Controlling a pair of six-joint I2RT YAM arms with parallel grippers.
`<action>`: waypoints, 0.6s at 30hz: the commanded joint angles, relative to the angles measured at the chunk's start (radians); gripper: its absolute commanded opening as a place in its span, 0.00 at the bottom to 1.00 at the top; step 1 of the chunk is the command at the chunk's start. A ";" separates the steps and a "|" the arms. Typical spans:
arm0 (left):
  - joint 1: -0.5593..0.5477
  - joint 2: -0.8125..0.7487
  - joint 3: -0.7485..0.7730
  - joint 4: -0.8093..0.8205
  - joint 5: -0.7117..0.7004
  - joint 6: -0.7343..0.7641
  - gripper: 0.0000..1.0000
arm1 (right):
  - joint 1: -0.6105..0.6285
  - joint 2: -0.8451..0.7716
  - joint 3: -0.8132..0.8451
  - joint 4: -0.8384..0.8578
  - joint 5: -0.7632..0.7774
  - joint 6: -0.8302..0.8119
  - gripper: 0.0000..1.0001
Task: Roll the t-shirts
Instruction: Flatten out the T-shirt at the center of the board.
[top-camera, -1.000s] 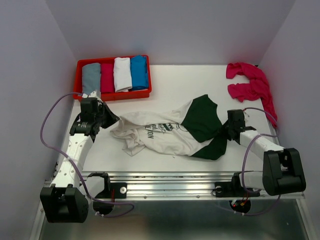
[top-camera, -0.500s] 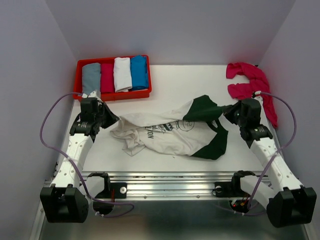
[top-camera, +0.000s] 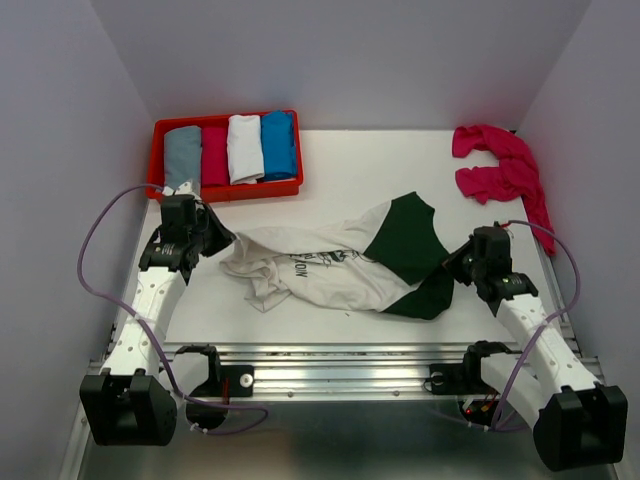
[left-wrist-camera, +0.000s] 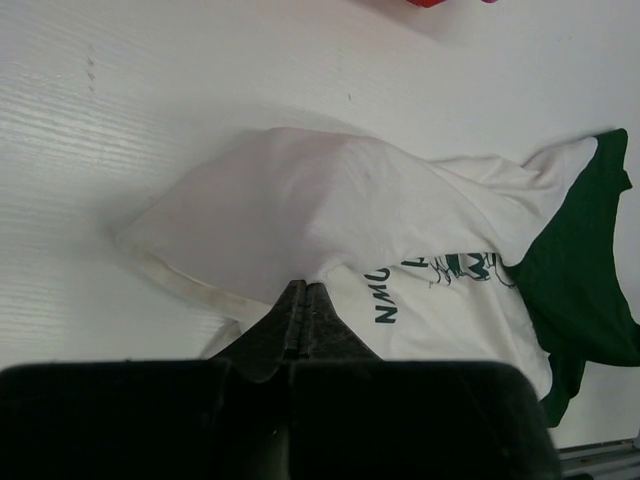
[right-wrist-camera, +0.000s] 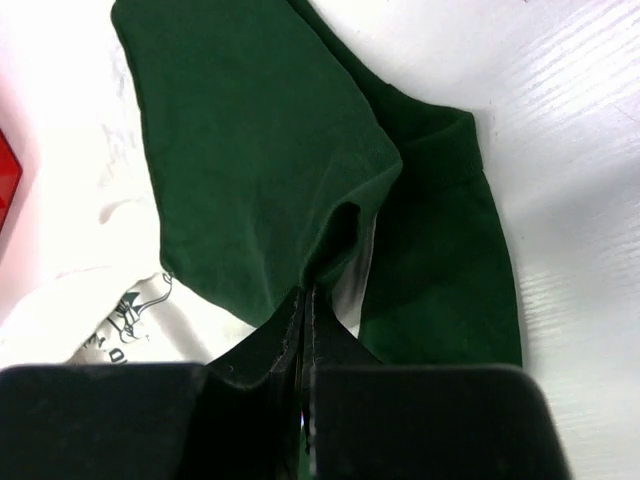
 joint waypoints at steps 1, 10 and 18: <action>-0.001 -0.031 -0.003 -0.003 -0.041 0.012 0.00 | 0.006 0.020 0.087 0.038 0.016 0.004 0.01; -0.001 -0.098 -0.008 -0.093 -0.098 -0.022 0.81 | 0.006 -0.057 0.102 -0.064 0.111 -0.014 0.01; -0.002 -0.072 -0.058 -0.106 -0.101 -0.180 0.62 | 0.006 -0.061 0.082 -0.089 0.114 -0.014 0.01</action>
